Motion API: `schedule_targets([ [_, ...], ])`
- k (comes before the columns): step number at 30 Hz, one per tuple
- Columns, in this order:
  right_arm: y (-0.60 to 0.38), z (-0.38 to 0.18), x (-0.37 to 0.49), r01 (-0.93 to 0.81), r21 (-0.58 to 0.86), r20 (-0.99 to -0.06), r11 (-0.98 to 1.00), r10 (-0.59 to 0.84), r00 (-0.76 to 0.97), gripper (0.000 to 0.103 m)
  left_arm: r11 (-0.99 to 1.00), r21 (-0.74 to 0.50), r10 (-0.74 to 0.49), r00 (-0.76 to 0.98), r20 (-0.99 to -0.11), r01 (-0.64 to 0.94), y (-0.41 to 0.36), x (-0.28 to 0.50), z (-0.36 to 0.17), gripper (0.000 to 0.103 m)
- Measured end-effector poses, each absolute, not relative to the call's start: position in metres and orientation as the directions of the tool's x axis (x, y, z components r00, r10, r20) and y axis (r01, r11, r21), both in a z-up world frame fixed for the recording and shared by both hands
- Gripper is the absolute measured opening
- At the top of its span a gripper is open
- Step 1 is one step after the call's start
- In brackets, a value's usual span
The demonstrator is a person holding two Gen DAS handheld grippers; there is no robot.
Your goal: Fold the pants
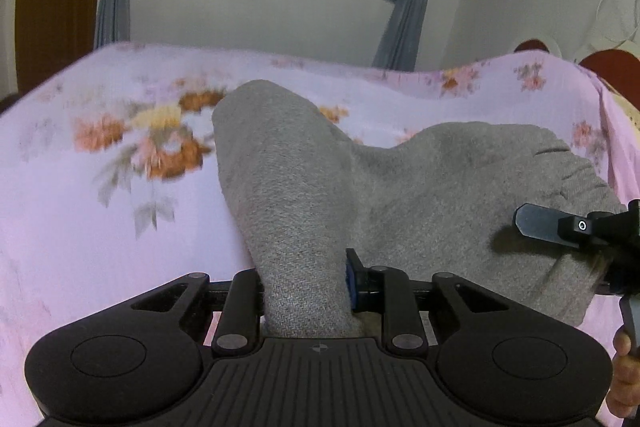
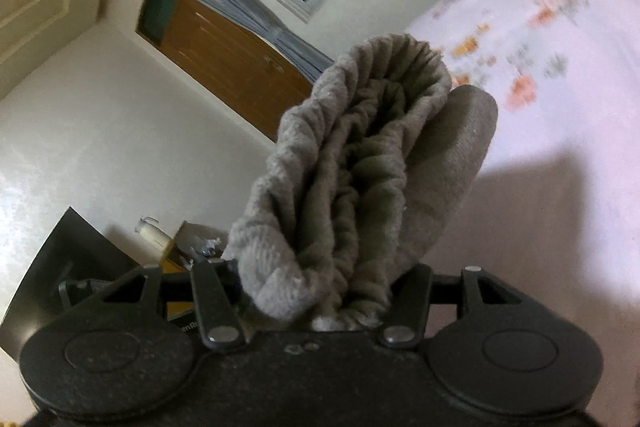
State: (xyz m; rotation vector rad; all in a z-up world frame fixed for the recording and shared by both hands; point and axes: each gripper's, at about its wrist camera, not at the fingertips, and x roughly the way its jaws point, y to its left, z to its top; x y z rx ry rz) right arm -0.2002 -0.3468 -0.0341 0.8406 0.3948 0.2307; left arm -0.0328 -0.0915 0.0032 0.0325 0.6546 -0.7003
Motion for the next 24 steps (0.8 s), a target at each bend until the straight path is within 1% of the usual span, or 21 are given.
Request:
schedule_targets([
  [6,-0.363,-0.017,-0.166,-0.066,0.746,-0.219,0.662,0.338,0.915,0.055,0.779,-0.153,-0.581,0.61,-0.539,0.608,-0.112,0.001,0.02,0.024],
  [10,-0.378,-0.023,-0.138,-0.065,0.737,-0.218,0.673,0.328,0.919,0.055,0.791,-0.145,-0.569,0.627,-0.532,0.594,-0.128,0.028,0.019,0.024],
  [16,-0.402,-0.04,-0.095,-0.021,0.719,-0.258,0.695,0.295,0.92,0.055,0.814,-0.14,-0.539,0.643,-0.545,0.563,-0.161,0.075,-0.002,0.024],
  [24,-0.426,-0.074,-0.059,0.047,0.702,-0.332,0.711,0.268,0.905,0.055,0.822,-0.113,-0.511,0.634,-0.58,0.558,-0.193,0.106,-0.046,0.024],
])
